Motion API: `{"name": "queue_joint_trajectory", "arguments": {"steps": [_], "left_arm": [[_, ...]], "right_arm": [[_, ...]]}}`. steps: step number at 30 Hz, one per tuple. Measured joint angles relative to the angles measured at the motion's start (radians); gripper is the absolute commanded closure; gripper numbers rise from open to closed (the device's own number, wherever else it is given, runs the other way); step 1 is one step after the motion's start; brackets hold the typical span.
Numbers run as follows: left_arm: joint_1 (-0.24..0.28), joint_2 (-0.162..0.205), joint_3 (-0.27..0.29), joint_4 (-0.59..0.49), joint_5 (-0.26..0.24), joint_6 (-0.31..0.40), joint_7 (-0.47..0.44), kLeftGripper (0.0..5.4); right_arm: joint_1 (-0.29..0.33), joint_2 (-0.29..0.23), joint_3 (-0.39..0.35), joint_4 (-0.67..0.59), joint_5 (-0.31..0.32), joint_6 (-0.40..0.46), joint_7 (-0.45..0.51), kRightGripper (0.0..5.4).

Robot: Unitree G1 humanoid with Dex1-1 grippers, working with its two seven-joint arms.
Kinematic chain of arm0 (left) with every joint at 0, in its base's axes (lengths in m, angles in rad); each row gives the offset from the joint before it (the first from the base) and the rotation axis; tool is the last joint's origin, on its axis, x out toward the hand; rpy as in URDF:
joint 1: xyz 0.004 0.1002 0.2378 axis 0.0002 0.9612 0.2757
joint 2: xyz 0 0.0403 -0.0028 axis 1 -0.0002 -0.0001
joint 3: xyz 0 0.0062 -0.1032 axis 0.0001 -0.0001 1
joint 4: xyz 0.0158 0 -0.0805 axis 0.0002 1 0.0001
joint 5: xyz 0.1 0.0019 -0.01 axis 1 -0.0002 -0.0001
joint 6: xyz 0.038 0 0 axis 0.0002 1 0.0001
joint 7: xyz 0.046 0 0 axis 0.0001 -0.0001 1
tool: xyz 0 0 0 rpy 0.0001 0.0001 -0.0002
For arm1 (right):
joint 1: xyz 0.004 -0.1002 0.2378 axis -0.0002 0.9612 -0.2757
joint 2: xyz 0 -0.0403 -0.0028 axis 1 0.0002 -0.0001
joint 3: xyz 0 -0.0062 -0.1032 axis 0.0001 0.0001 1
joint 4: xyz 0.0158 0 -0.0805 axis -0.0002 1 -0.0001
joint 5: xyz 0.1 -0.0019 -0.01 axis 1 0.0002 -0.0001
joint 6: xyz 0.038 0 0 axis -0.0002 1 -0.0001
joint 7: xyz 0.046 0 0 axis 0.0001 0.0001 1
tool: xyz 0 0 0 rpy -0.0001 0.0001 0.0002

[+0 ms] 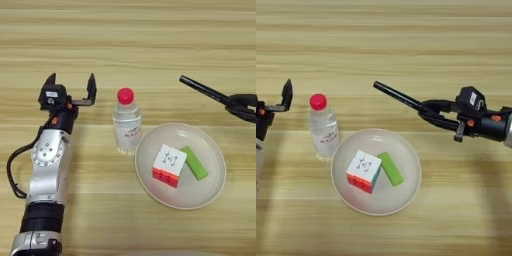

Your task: Move the objects on the table

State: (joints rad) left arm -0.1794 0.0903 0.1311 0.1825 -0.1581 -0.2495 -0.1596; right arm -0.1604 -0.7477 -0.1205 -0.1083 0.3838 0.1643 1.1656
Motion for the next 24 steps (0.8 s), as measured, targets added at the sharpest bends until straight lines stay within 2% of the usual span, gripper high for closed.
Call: {"name": "queue_joint_trajectory", "arguments": {"steps": [2,5,12,19,24], "left_arm": [[0.0,0.0,0.0,0.0,0.0,0.0,0.0,0.0],[0.0,0.0,-0.001,0.0,0.0,0.0,0.001,0.0],[0.0,-0.001,-0.001,0.002,0.0,-0.002,0.0,0.0],[0.0,0.0,-0.001,0.019,0.0,-0.013,0.0,0.0],[0.0,0.001,-0.001,0.029,0.002,-0.024,0.0,0.0]], "right_arm": [[0.039,-0.003,0.013,-0.037,0.003,0.005,0.003,4.21],[0.06,-0.003,0.035,-0.055,0.002,0.018,0.002,4.21],[0.107,0.018,0.119,-0.028,-0.047,0.002,-0.024,4.21],[0.123,0.058,0.207,0.03,-0.121,-0.021,-0.066,4.21],[0.129,0.078,0.236,0.051,-0.142,-0.025,-0.079,4.21]]}}
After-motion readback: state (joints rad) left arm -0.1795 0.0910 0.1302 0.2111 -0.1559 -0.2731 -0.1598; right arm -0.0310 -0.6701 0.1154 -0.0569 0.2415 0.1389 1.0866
